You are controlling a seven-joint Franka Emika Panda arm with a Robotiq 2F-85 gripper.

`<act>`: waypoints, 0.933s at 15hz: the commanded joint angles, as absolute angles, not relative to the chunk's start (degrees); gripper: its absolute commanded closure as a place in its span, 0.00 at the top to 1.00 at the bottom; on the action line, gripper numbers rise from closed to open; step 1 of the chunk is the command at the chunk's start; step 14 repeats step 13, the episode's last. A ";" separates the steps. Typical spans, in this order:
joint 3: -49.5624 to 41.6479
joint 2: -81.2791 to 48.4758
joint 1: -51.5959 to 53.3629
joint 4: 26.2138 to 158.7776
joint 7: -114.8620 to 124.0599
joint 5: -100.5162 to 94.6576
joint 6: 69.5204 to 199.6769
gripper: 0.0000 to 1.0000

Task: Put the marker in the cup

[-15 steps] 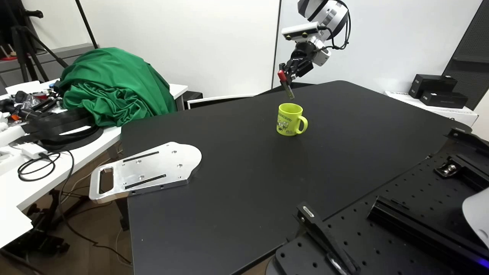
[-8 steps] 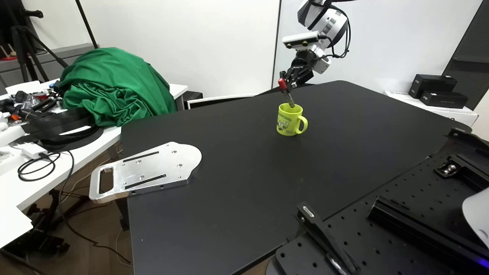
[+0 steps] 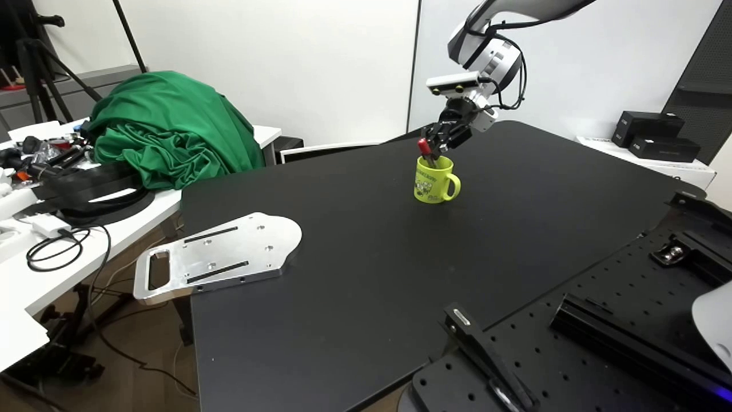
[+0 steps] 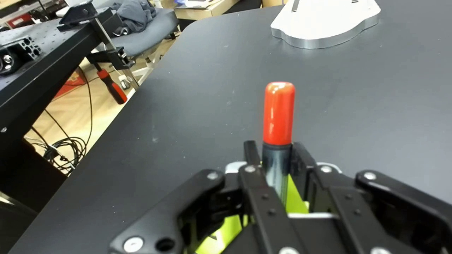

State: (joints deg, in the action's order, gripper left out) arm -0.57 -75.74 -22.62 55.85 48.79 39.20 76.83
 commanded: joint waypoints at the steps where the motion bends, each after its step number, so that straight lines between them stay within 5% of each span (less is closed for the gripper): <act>1: -0.42 -75.22 -21.38 52.87 48.47 40.14 74.88 0.59; 7: 1.78 -66.44 -18.86 55.76 44.17 38.42 75.15 0.99; 8: 1.72 -69.71 -19.29 53.74 45.70 39.33 75.88 1.00; 9: 1.71 -68.67 -18.87 53.79 45.64 39.29 75.80 0.90; 11: 1.70 -68.81 -18.70 53.88 45.62 39.29 75.90 1.00; 14: 1.70 -69.70 -19.01 53.96 45.46 39.31 75.94 1.00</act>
